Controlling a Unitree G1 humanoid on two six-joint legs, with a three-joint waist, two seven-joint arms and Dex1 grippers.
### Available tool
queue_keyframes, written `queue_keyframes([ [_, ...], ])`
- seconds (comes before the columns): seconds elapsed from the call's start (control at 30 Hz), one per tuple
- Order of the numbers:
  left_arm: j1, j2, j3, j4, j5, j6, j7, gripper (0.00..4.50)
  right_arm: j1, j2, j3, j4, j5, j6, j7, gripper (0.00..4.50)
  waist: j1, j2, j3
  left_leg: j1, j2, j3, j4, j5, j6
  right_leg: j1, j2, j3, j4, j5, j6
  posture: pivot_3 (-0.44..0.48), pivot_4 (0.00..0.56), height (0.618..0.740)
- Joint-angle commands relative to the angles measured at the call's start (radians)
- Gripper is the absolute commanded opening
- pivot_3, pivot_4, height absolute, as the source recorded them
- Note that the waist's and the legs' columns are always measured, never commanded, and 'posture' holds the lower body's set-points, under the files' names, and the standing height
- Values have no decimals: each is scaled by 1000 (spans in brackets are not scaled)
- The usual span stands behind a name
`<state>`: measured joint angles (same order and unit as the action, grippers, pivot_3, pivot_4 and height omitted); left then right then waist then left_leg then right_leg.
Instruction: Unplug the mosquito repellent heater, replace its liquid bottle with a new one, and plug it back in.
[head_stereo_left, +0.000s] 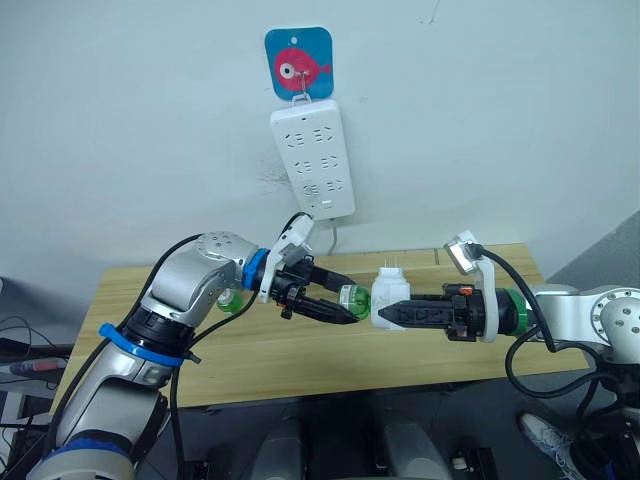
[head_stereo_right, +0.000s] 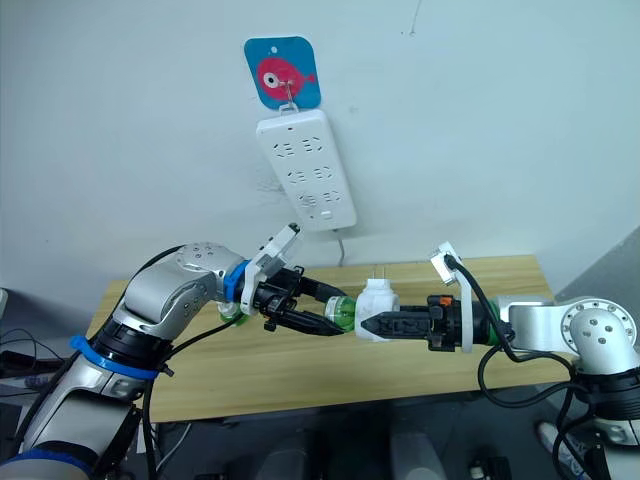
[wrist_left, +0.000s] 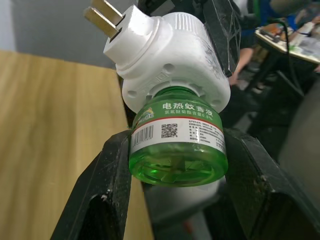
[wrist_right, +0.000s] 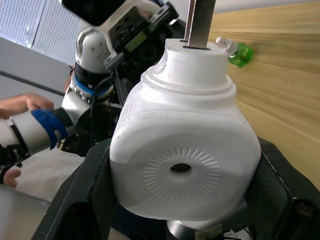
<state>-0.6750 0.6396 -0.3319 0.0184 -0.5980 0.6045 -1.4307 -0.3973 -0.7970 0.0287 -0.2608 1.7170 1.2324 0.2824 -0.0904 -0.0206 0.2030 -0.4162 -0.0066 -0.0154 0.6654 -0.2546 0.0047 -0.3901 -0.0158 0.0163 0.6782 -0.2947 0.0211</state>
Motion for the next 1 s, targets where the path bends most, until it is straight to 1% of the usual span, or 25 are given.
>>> queue_keyframes([
  [0.03, 5, -14, 6, 29, 44, -27, -6, 2647, -7, -9, -26, -8, 16, -8, -2, 3035, 1, 0, 1, 0, 0, 0, 0, 0, 0, 0, 0, 0, 0, 0, 0, -188, 197, 740],
  [0.07, 11, -20, 5, 36, 66, -62, -3, 3022, -6, -8, -27, -9, 18, -10, -5, 3035, 2, 0, 1, 0, 0, 0, 0, 0, 0, 0, 0, 0, 0, 0, 0, -188, 197, 740],
  [0.1, 21, -24, 7, 38, 86, -103, -7, 3254, -4, -8, -29, -7, 23, -12, -10, 3035, 1, 0, 1, 0, 0, 0, 0, 0, 0, 0, 0, 0, 0, 0, 0, -188, 197, 740],
  [0.13, 32, -30, 12, 38, 104, -143, -7, 3634, -2, -8, -31, -6, 26, -14, -13, 3035, 1, 0, 1, 0, 0, 0, 0, 0, 0, 0, 0, 0, 0, 0, 0, -188, 197, 740],
  [0.23, 93, -25, 16, 44, 191, -345, -22, 4490, 4, -6, -38, 1, 44, -21, -27, 3035, 2, 0, 1, 0, 0, 1, 0, 0, 0, 0, -1, 1, 0, 0, 0, -189, 200, 740],
  [0.3, 135, -25, 23, 50, 226, -445, -28, 4500, 4, -4, -40, 3, 47, -23, -31, 3035, 2, 0, 1, 0, 0, 1, 0, 0, 0, 0, -1, 1, 0, 0, 0, -190, 200, 740],
  [0.33, 159, -35, 34, 55, 242, -490, -4, 4500, 3, -4, -40, 4, 46, -23, -32, 3035, 2, 0, 1, 0, 0, 1, 0, 0, 0, 0, -1, 1, 0, 0, 0, -192, 200, 740],
  [0.4, 222, -99, 79, 77, 287, -675, 95, 4500, 2, -2, -41, 5, 44, -26, -33, 3035, 4, 0, 1, 0, 0, 1, 0, 0, 0, 0, -2, 1, 0, 0, 0, -192, 198, 740],
  [0.43, 239, -120, 93, 86, 302, -730, 123, 4500, 2, -2, -41, 5, 43, -27, -33, 3035, 5, 0, 1, 0, 0, 1, 0, 0, 0, 0, -2, 1, 0, 0, 0, -192, 198, 740],
  [0.47, 268, -150, 114, 97, 323, -847, 154, 4500, 2, 0, -42, 5, 43, -28, -35, 3035, 6, 0, 1, 0, 0, 1, 1, 0, 0, 0, -3, 1, 0, 0, 0, -191, 198, 740],
  [0.5, 284, -168, 125, 107, 336, -924, 170, 4500, 2, 1, -42, 6, 43, -29, -36, 3035, 6, 0, 1, -1, 0, 1, 1, 0, 0, 0, -3, 0, 0, 0, 0, -191, 198, 740],
  [0.57, 312, -197, 145, 125, 350, -1030, 204, 4500, 2, 1, -43, 6, 44, -31, -37, 3035, 6, 0, 1, -1, 0, 1, 1, 0, 0, 0, -3, 0, 0, 0, 0, -189, 199, 740],
  [0.67, 323, -228, 156, 148, 350, -1173, 220, 4500, 3, -2, -41, 7, 47, -30, -37, 3035, 6, 0, 1, 0, 0, 1, 1, 0, 0, 0, -3, 0, 0, 0, -1, -185, 199, 740],
  [0.87, 262, -255, 157, 219, 371, -1270, 266, 4500, -2, -4, -39, 10, 45, -28, -35, 3035, 6, 0, 1, 0, 0, 1, 1, 0, 0, 0, -3, 0, 1, 1, 0, -185, 199, 740],
  [1.0, 250, -254, 125, 226, 356, -1282, 240, 4500, -2, -4, -39, 9, 46, -28, -37, 3035, 5, 0, 1, 0, 0, 1, 1, 0, 0, 0, -3, 0, 1, 1, 0, -189, 196, 740],
])
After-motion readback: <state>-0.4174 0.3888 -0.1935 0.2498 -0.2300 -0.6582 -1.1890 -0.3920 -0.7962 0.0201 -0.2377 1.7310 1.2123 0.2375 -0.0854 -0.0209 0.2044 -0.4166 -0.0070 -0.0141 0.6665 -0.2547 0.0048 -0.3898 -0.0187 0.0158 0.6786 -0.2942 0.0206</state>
